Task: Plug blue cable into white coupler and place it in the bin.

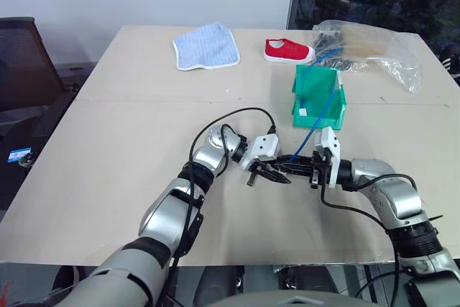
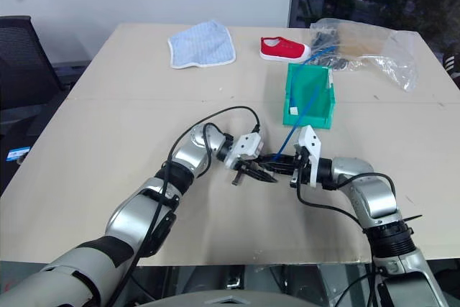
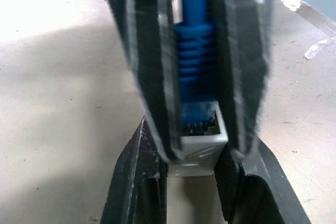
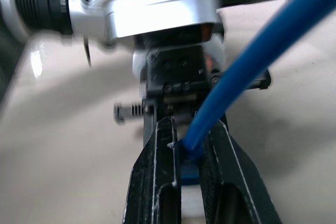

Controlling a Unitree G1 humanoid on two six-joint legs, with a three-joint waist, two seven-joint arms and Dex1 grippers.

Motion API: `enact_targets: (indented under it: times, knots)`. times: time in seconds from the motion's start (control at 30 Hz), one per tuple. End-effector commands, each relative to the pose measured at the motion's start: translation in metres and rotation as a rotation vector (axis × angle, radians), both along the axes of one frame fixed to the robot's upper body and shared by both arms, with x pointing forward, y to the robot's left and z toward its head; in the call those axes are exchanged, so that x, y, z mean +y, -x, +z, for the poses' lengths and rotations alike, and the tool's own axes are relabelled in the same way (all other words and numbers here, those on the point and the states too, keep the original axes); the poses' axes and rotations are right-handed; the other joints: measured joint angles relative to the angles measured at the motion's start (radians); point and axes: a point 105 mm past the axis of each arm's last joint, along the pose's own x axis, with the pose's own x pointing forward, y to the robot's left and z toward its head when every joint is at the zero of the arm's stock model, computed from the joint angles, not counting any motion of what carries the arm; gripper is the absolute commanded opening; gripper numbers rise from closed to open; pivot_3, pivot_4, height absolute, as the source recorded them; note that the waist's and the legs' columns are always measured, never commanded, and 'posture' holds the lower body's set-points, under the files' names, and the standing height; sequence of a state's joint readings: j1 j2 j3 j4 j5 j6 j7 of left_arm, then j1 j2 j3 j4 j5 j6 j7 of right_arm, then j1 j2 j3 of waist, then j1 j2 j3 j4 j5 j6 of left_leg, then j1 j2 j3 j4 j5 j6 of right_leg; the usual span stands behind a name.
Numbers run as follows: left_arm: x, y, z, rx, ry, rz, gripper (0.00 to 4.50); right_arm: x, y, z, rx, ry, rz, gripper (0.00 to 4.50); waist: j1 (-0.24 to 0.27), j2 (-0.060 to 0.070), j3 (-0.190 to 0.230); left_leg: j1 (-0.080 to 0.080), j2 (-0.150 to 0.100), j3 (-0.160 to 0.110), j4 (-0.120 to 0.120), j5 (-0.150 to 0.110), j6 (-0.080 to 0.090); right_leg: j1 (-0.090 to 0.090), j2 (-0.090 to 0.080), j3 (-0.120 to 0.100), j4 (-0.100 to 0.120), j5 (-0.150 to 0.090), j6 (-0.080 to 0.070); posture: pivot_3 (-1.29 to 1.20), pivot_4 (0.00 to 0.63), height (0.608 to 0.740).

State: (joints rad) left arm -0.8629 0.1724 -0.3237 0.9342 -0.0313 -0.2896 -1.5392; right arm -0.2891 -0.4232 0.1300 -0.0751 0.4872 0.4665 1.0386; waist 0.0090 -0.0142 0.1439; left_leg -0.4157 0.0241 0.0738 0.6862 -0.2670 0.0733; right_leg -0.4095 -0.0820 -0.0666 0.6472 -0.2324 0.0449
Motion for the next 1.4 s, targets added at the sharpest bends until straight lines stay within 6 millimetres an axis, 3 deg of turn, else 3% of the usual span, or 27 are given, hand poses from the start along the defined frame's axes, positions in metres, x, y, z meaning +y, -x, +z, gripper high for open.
enact_targets:
  times: [0.03,0.2,0.3,0.43,0.53,0.67,0.8,1.0,1.03,1.13,1.27,1.4]
  knots:
    - [-0.004,-0.001,0.004,0.013,0.027,0.02,0.61,0.012,0.011,0.027,-0.071,-0.069,0.116,0.0,0.002,0.0,0.001,0.0,0.0,0.0,0.0,0.0,0.0,0.0,0.0,0.0,0.0,0.0,0.0,0.0,0.15,0.74]
    - [-0.003,-0.008,0.005,-0.001,0.033,0.088,3.02,0.009,0.009,0.02,-0.087,-0.013,0.106,0.0,0.005,0.001,0.001,0.0,-0.001,0.0,0.0,0.0,0.0,0.0,0.0,0.0,0.0,0.0,0.0,0.0,0.15,0.74]
    - [0.003,-0.014,0.02,-0.042,0.105,0.162,4.31,0.003,0.0,0.026,-0.084,-0.004,0.051,0.0,0.001,0.001,0.002,0.0,-0.001,0.0,0.0,0.0,0.0,0.0,-0.001,0.0,0.0,0.0,0.0,0.0,0.15,0.74]
    - [0.014,-0.011,0.065,-0.039,0.278,0.279,4.42,-0.01,-0.005,0.055,-0.043,-0.042,0.005,0.0,-0.002,0.002,0.006,-0.001,0.0,0.0,0.0,0.0,0.0,-0.001,-0.002,0.001,0.001,0.0,0.0,0.0,0.15,0.74]
    - [0.022,-0.003,0.09,-0.064,0.3,0.387,4.42,-0.023,-0.011,0.077,-0.015,-0.026,-0.022,0.0,0.001,0.003,0.007,-0.001,0.0,-0.001,0.0,0.0,-0.001,-0.001,-0.004,0.0,0.002,0.0,0.0,0.0,0.15,0.74]
    - [0.024,-0.005,0.133,-0.027,0.404,0.649,4.42,-0.052,-0.051,0.113,-0.041,0.032,-0.17,0.0,0.004,0.003,0.008,-0.001,-0.002,-0.002,0.0,0.0,-0.001,-0.001,-0.006,0.001,0.002,0.0,0.0,0.0,0.15,0.74]
    - [0.014,-0.004,0.14,-0.026,0.376,0.826,4.42,-0.066,-0.102,0.128,-0.044,0.115,-0.324,0.0,0.002,0.003,0.008,0.0,-0.003,0.0,0.0,0.0,0.0,0.001,-0.005,0.0,0.001,0.0,0.0,0.0,0.15,0.74]
    - [0.006,-0.003,0.143,-0.03,0.344,0.902,4.42,-0.079,-0.153,0.12,-0.036,0.226,-0.486,0.0,0.002,0.003,0.008,0.0,-0.002,0.001,-0.003,0.003,-0.005,-0.001,-0.001,0.001,0.0,0.0,0.0,0.0,0.15,0.74]
    - [0.006,-0.002,0.143,-0.026,0.345,0.906,4.5,-0.081,-0.159,0.12,-0.055,0.24,-0.516,0.85,0.002,0.004,0.009,-0.001,-0.002,0.001,-0.004,0.004,-0.006,-0.002,-0.001,0.001,0.0,0.0,0.0,0.0,0.15,0.74]
    - [0.005,-0.002,0.144,-0.024,0.346,0.913,4.5,-0.089,-0.172,0.128,-0.112,0.243,-0.62,2.3,0.002,0.007,0.012,-0.002,-0.002,0.002,-0.005,0.004,-0.007,-0.002,-0.002,0.001,-0.003,0.0,0.001,0.0,0.15,0.74]
    - [0.009,-0.005,0.145,-0.039,0.355,0.932,4.5,-0.118,-0.183,0.151,-0.224,0.216,-0.819,4.27,0.003,0.007,0.012,-0.002,-0.002,0.003,-0.005,0.004,-0.007,-0.002,-0.003,0.001,-0.004,0.0,0.001,0.0,0.15,0.74]
    - [0.014,-0.003,0.151,-0.095,0.384,0.922,4.5,-0.137,-0.175,0.152,-0.264,0.247,-0.81,4.45,0.003,0.008,0.013,-0.002,-0.002,0.003,-0.005,0.004,-0.007,-0.002,-0.003,0.001,-0.004,0.0,0.001,0.0,0.15,0.74]
